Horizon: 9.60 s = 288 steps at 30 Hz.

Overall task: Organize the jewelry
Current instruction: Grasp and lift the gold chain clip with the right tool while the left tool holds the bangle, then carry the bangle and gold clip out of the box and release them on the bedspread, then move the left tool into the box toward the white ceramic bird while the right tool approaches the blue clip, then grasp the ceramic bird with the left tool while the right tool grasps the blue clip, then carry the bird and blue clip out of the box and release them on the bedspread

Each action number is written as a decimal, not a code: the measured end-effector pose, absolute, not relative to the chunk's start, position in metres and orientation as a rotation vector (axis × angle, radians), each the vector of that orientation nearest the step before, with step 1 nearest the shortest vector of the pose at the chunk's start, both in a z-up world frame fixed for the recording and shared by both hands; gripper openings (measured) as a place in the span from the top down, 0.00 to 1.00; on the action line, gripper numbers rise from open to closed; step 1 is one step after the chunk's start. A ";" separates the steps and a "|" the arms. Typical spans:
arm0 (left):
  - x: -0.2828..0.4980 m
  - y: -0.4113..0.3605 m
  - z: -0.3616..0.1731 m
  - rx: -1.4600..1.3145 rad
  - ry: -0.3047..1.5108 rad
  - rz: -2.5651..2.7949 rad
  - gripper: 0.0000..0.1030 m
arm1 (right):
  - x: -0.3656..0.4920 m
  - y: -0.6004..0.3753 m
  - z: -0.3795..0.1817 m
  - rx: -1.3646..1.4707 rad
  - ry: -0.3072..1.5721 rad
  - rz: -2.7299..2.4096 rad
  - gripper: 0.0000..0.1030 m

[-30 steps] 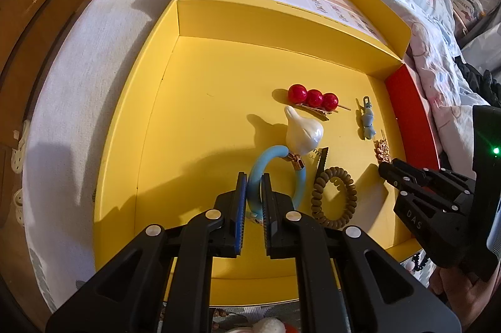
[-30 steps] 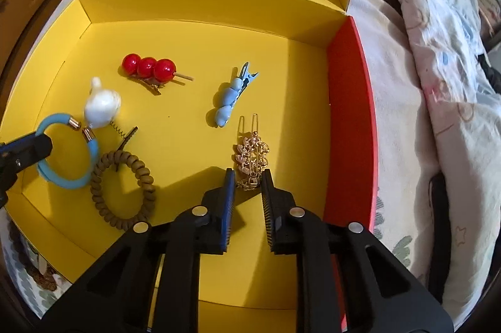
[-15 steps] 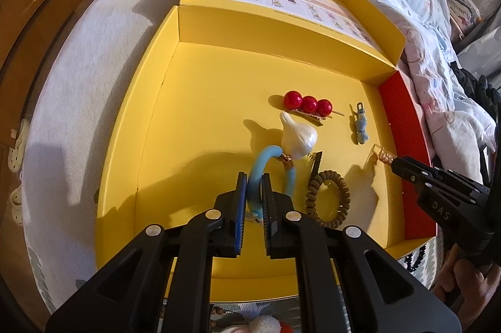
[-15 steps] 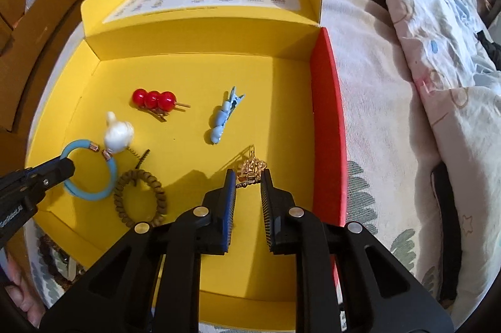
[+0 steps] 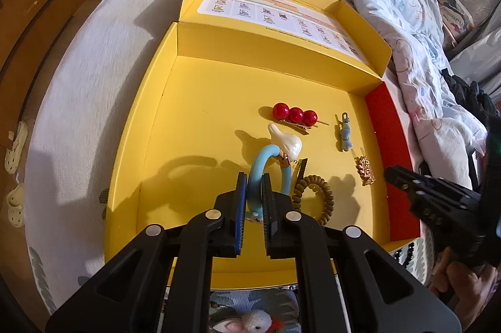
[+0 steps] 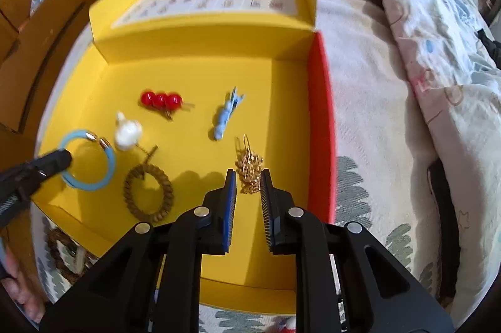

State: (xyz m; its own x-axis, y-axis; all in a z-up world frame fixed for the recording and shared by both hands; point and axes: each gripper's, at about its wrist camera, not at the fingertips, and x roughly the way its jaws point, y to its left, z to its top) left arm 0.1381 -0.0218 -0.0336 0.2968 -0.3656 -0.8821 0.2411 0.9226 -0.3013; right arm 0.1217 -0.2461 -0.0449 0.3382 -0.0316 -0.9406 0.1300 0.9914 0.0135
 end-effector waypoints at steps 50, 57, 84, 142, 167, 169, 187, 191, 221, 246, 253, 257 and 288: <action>0.139 -0.018 -0.024 -0.177 1.208 -0.468 0.91 | 0.149 -0.255 -0.053 0.231 1.447 -0.064 0.82; 0.137 -0.017 -0.016 -0.186 1.192 -0.476 0.91 | 0.134 -0.262 -0.026 0.230 1.399 -0.050 0.82; 0.020 0.044 0.047 -0.154 1.078 -0.521 0.91 | -0.024 -0.292 0.026 0.300 1.201 -0.044 0.82; -0.044 0.079 -0.032 0.043 1.130 -0.271 0.36 | -0.092 -0.305 -0.025 0.190 1.172 -0.236 0.37; 0.132 -0.055 -0.035 -0.015 1.252 -0.335 0.19 | 0.145 -0.243 -0.021 0.176 1.149 -0.068 0.30; 0.141 -0.059 -0.042 -0.023 1.260 -0.344 0.19 | 0.158 -0.242 -0.029 0.152 1.171 -0.060 0.30; 0.174 -0.090 -0.077 0.050 1.272 -0.306 0.19 | 0.196 -0.236 -0.067 0.100 1.273 -0.063 0.30; 0.170 -0.097 -0.081 0.095 1.266 -0.286 0.19 | 0.196 -0.231 -0.072 0.062 1.292 -0.086 0.36; 0.187 -0.084 -0.085 0.090 1.292 -0.260 0.61 | 0.197 -0.221 -0.086 0.004 1.307 -0.074 0.83; 0.171 -0.056 -0.030 0.035 1.217 -0.280 0.62 | 0.166 -0.251 -0.025 0.162 1.216 -0.028 0.88; 0.146 -0.038 0.003 0.027 1.172 -0.286 0.62 | 0.128 -0.255 0.007 0.202 1.170 -0.020 0.88; 0.121 -0.025 0.021 0.017 1.143 -0.288 0.62 | 0.098 -0.254 0.017 0.230 1.148 -0.022 0.88; -0.096 -0.064 -0.062 0.193 1.249 -0.509 0.62 | -0.096 -0.346 -0.020 0.331 1.195 -0.223 0.88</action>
